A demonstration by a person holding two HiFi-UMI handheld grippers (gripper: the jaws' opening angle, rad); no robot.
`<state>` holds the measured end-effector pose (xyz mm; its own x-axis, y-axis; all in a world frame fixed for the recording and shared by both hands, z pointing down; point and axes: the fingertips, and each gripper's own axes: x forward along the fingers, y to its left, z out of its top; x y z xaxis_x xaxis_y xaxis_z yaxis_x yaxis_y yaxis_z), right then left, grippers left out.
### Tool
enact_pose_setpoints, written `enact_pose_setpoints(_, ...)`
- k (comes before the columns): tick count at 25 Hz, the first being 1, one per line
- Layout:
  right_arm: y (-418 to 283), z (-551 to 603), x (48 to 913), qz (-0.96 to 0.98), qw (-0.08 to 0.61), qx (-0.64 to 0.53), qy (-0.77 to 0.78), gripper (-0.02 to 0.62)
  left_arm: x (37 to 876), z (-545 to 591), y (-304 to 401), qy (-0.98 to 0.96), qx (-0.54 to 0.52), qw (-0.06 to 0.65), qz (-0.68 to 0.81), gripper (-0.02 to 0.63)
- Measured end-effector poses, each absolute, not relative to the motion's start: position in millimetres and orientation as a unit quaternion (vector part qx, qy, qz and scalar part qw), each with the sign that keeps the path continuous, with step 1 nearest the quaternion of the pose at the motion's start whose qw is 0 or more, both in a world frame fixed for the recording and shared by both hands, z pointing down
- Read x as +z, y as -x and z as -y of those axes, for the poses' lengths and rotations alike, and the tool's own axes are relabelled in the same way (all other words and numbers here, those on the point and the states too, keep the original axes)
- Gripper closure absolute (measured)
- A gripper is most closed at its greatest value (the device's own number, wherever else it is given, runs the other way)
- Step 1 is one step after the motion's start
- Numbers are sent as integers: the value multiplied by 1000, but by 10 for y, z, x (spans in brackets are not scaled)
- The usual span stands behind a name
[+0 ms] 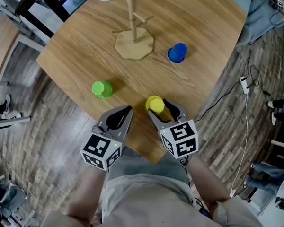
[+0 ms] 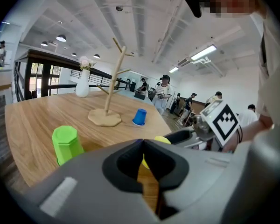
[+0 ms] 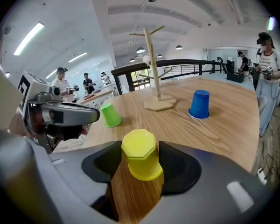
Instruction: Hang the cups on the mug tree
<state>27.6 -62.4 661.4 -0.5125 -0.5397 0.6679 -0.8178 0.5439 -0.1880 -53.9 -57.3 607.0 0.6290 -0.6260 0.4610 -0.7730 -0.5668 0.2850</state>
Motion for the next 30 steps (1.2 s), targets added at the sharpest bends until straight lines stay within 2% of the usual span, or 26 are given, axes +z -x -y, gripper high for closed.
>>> enact_pose_setpoints(13,-364,699,6177,840,261,235,-413,364,5746,631,573,-870,152,228,410,604)
enact_pose_setpoints(30,-363,585,4496,865,189,179,-428,364,4345,379,479,-888,110,184,406,604)
